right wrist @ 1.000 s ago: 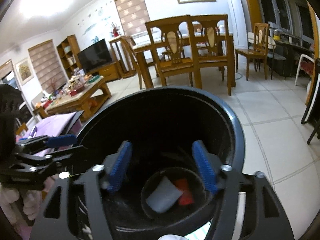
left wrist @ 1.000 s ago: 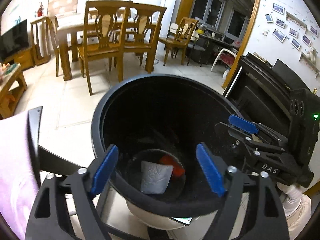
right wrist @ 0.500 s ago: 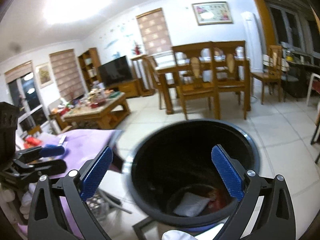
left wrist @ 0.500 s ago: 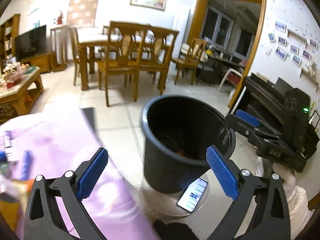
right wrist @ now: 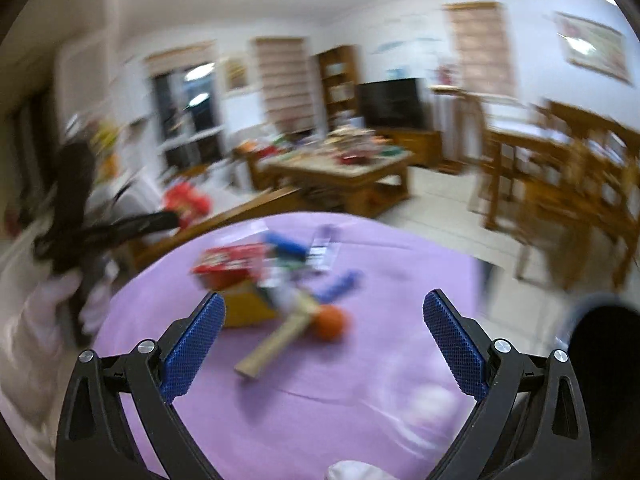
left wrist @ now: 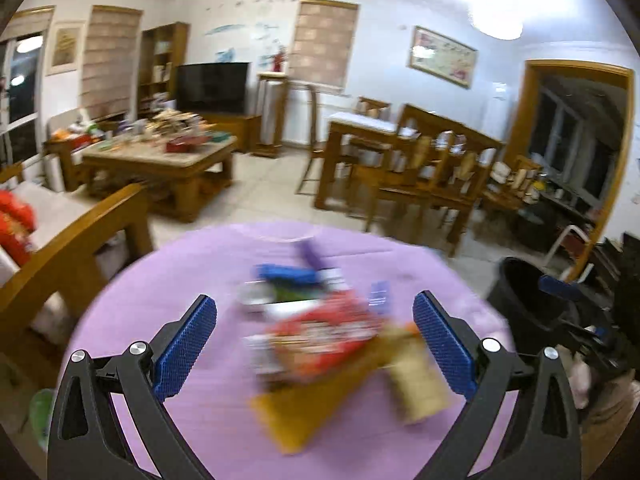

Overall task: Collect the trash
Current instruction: 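Grasp the clear plastic tray with the left tool while the right tool grasps another red carton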

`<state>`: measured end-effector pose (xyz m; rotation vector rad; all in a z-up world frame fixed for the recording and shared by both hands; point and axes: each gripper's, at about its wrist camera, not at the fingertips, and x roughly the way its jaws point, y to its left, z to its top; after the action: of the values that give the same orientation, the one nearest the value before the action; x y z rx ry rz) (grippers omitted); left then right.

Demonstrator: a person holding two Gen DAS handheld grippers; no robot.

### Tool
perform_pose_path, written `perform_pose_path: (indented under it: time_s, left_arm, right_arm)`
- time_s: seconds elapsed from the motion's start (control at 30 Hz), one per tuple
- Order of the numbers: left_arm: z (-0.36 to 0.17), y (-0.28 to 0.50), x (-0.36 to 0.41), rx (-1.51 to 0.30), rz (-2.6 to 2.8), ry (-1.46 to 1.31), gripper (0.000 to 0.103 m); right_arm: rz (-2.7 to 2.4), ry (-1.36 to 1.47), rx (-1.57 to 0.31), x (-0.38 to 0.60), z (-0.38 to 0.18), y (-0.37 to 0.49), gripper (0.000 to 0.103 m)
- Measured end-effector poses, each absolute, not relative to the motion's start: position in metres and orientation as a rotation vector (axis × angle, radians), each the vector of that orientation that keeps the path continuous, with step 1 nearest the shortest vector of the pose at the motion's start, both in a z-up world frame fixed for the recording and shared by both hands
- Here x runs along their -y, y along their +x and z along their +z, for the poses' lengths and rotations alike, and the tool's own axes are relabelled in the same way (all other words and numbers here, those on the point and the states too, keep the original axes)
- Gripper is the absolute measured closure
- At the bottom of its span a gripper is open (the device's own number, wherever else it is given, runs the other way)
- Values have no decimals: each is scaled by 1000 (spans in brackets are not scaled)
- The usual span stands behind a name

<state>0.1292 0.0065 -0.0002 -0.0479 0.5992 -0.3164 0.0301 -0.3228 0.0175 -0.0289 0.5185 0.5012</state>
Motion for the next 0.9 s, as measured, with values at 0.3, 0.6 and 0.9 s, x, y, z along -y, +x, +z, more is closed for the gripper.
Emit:
perform_pose_path:
  time_s: [0.3,0.6,0.9]
  left_arm:
    - [-60,214,-52,-789,-284,105,6]
    - [-87,219,-67,-816,-366,141,12]
    - [-104,237,-74,-896,-411,80,65]
  right_arm:
    - [793,-619,-556,157,14,90,5]
    - [938,-932,-666,79,-22,139,8]
    - [969,-832,-719,84,-29,161,37]
